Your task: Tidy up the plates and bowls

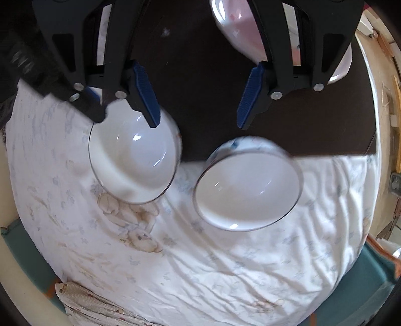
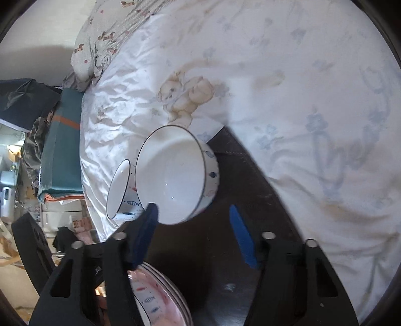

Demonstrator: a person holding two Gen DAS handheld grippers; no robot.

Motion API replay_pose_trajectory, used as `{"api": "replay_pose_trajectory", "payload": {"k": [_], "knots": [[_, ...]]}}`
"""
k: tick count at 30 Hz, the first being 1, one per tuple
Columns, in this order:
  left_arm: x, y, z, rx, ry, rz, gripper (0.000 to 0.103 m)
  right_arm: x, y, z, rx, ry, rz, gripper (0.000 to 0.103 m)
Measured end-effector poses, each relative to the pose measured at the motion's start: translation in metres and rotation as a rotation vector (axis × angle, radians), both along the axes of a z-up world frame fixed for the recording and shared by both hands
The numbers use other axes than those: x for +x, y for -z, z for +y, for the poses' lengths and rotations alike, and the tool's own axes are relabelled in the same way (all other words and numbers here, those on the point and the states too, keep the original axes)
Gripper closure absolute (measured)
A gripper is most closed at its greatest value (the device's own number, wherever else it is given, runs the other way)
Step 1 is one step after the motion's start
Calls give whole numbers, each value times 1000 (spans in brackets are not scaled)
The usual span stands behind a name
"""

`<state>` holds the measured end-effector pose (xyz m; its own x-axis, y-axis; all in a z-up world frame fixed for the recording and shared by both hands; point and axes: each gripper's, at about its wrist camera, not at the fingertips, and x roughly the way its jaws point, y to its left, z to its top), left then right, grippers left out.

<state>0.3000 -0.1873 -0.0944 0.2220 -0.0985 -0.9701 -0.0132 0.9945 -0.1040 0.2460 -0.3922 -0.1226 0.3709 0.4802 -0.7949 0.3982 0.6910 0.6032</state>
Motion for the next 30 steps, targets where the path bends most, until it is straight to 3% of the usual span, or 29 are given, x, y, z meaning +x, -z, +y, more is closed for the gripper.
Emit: {"api": "replay_pose_trajectory", "payload": {"k": [4, 6, 11, 15, 22, 30], "knots": [[20, 15, -7, -5, -27, 42, 63, 11, 15, 3, 5, 47, 29, 68], [26, 24, -9, -7, -43, 64, 73, 16, 22, 4, 0, 63, 49, 69], [38, 36, -14, -14, -41, 76, 81, 25, 35, 11, -41, 47, 90, 73], [40, 43, -20, -12, -24, 99, 98, 27, 44, 13, -40, 29, 109, 80], [26, 20, -20, -30, -15, 43, 99, 21, 29, 10, -77, 17, 82, 84], [-5, -32, -7, -49, -16, -54, 99, 6, -20, 16, -105, -9, -1, 83]]}}
